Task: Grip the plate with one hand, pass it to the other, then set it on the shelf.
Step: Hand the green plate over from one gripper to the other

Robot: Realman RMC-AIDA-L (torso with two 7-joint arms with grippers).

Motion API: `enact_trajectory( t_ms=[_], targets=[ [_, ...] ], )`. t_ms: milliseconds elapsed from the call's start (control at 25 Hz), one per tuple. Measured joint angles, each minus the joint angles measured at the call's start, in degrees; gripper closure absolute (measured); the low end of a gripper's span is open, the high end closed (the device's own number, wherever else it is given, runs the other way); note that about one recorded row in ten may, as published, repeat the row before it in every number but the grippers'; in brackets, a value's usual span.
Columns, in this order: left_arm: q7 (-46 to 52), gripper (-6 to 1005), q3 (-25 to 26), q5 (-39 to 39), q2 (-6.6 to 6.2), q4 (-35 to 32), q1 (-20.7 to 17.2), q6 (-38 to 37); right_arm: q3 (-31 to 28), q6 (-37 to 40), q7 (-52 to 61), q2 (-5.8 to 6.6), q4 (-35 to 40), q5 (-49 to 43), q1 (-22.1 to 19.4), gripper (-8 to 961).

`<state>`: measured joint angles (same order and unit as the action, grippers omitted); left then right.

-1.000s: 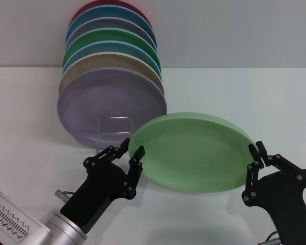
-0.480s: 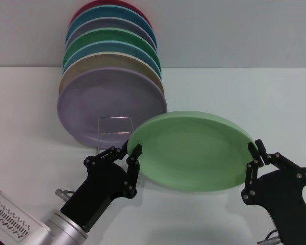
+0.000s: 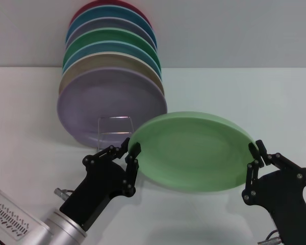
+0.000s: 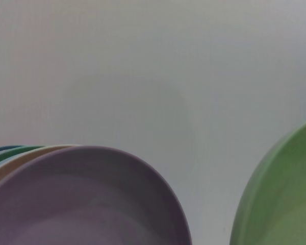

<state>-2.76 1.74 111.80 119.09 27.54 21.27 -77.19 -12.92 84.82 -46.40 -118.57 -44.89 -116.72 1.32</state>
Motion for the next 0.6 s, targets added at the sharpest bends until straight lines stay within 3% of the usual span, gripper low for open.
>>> enact_trajectory(
  t_ms=[600],
  targets=[
    [0.18,877,0.02,-0.05,0.0,-0.36,0.35,0.39,-0.06,-0.01,-0.01,0.01,0.07,0.0,0.26,934]
  ],
)
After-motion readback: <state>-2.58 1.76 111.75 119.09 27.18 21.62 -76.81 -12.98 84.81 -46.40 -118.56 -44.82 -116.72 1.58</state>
